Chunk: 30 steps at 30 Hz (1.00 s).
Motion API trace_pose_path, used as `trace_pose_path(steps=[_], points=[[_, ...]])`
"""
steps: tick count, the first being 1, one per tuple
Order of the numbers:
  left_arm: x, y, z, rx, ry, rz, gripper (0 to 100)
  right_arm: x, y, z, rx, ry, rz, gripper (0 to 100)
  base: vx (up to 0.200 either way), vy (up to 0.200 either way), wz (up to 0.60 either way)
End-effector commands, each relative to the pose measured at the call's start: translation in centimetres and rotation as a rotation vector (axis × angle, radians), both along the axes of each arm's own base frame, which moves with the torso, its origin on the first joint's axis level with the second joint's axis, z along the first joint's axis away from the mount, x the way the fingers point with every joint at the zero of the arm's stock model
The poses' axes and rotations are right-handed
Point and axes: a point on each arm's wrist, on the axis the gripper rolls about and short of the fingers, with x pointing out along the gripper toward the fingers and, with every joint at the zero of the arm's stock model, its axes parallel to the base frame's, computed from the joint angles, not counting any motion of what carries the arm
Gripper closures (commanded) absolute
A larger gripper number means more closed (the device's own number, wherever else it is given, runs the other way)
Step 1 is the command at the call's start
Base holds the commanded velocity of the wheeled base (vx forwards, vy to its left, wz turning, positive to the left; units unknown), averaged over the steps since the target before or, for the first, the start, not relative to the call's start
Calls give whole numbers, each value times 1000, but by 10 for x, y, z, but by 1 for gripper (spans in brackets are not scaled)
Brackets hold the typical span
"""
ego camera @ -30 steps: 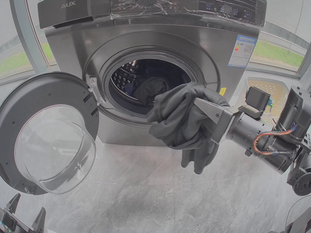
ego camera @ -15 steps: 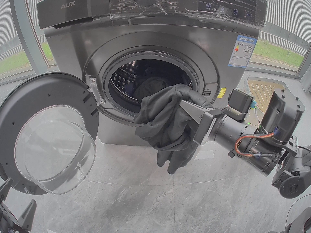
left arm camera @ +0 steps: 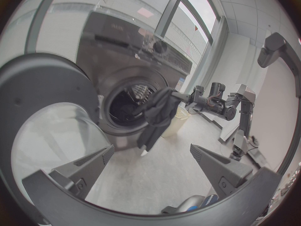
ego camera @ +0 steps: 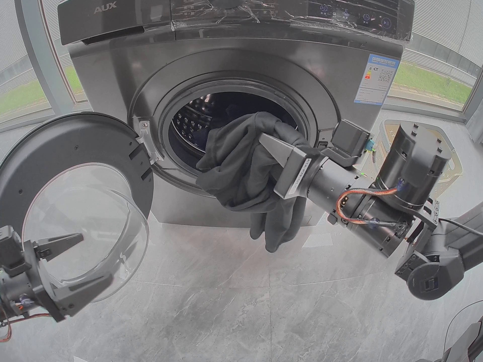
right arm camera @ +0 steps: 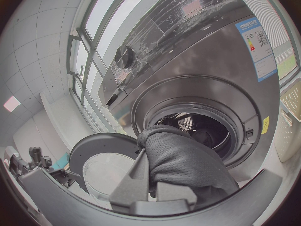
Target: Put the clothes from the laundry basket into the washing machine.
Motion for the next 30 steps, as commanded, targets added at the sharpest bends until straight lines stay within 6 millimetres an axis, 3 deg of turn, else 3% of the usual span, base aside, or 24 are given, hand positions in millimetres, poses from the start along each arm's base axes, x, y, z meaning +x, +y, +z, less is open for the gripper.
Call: trace_pose_path(steps=[1,7,16,30], points=[[56,-34,-17,1,195,-178,0,8,14,-1,26,-10,14,100,0,0,0],[73,-43,-17,-14,222,-221,0,7,14,-1,25,-8,14,100,0,0,0],[124,-68,-28,-65,259,-269,0,4,14,-1,19,-11,18,100,0,0,0],[180,-98,-44,-152,237,-277,0,2,14,-4,11,-4,21,100,0,0,0]])
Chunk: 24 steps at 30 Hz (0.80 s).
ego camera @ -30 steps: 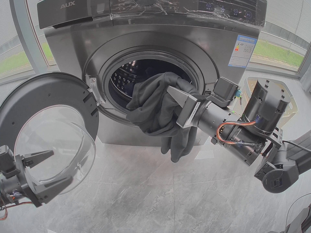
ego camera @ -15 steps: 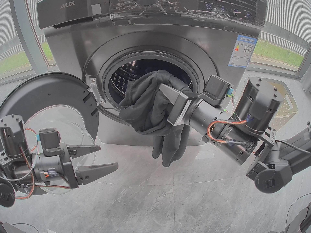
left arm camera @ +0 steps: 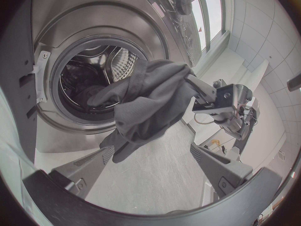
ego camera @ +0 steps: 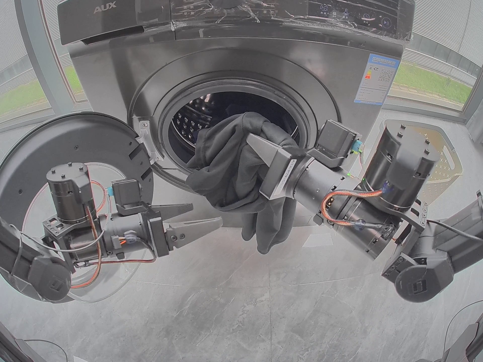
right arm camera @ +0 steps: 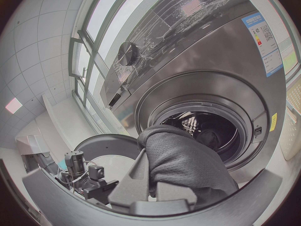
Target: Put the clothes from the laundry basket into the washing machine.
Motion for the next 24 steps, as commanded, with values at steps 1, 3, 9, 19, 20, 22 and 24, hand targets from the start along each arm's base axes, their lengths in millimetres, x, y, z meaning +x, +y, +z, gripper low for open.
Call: trace_pose_path(steps=[1,3,9,19,20,22,24], points=[[26,-12,-18,2,31,11,0,-3,0,-3,-9,8,7,100,0,0,0],[31,-15,-20,-3,20,19,0,-3,0,-5,-14,13,7,100,0,0,0],[41,-24,-23,-33,-15,18,0,-5,-1,-5,3,-4,9,100,0,0,0],[42,-32,-17,-119,-68,13,100,-7,0,-7,-5,3,15,100,0,0,0],[42,-33,-17,-124,-74,19,100,-7,0,-7,-5,3,13,100,0,0,0],[43,-33,-19,-129,-87,29,100,-7,0,-7,-5,3,13,100,0,0,0],[42,-32,-20,-135,-99,29,100,-7,0,-7,-5,3,13,100,0,0,0]])
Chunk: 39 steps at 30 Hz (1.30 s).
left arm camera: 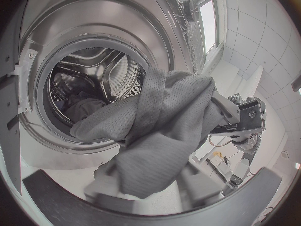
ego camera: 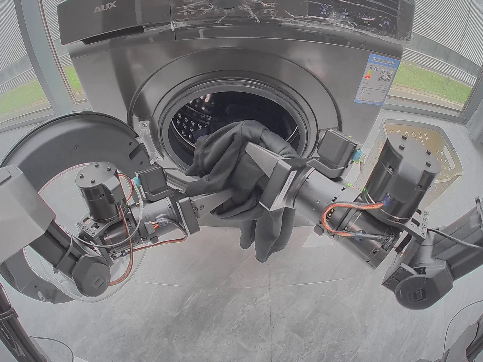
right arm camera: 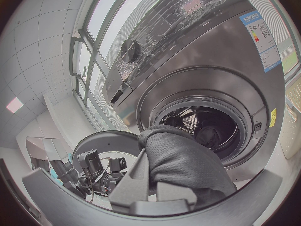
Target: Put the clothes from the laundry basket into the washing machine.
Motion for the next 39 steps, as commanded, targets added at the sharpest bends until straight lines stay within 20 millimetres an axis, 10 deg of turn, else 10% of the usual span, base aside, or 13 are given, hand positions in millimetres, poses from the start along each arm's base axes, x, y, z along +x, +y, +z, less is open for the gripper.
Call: trace_pose_path(steps=[1,19,20,39], points=[[0,-1,-6,-1,2,0,100,0,0,0,2,-1,0,100,0,0,0],[-75,14,4,-32,-86,-37,100,-2,-1,-42,-100,62,27,100,0,0,0],[-76,15,6,-35,-92,-34,100,-2,0,-43,-99,61,27,0,0,0,0],[-67,21,32,-93,-191,54,100,-6,-23,-120,-355,150,-14,0,0,0,0]])
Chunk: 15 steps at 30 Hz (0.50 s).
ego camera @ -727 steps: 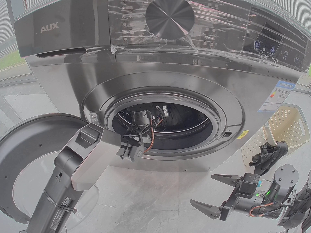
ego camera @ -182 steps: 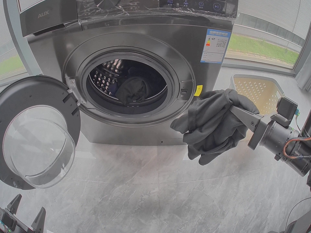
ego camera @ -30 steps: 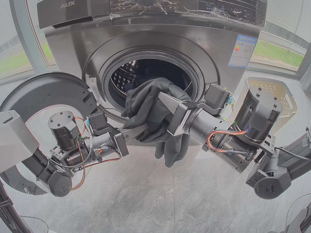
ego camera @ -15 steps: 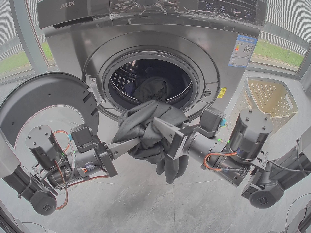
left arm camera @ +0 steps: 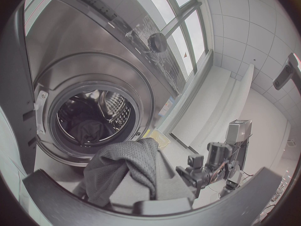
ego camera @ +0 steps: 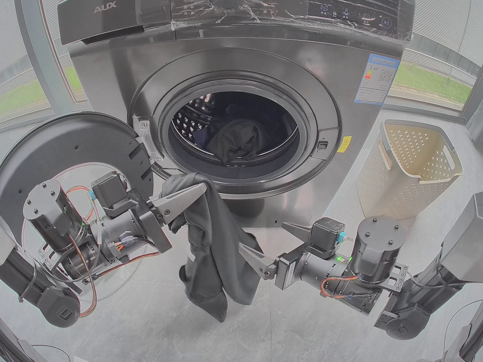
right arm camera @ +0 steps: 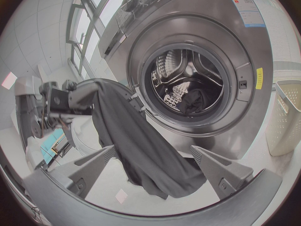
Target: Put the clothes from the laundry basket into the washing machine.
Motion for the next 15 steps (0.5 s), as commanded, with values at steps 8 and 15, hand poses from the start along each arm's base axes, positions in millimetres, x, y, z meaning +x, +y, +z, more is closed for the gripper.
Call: trace_pose_path(steps=[8,15], points=[[1,1,26,-68,-93,59,100,7,2,-34,-54,26,-9,0,0,0,0],[10,-1,33,-101,-109,126,100,5,7,-31,-35,-4,11,0,0,0,0]])
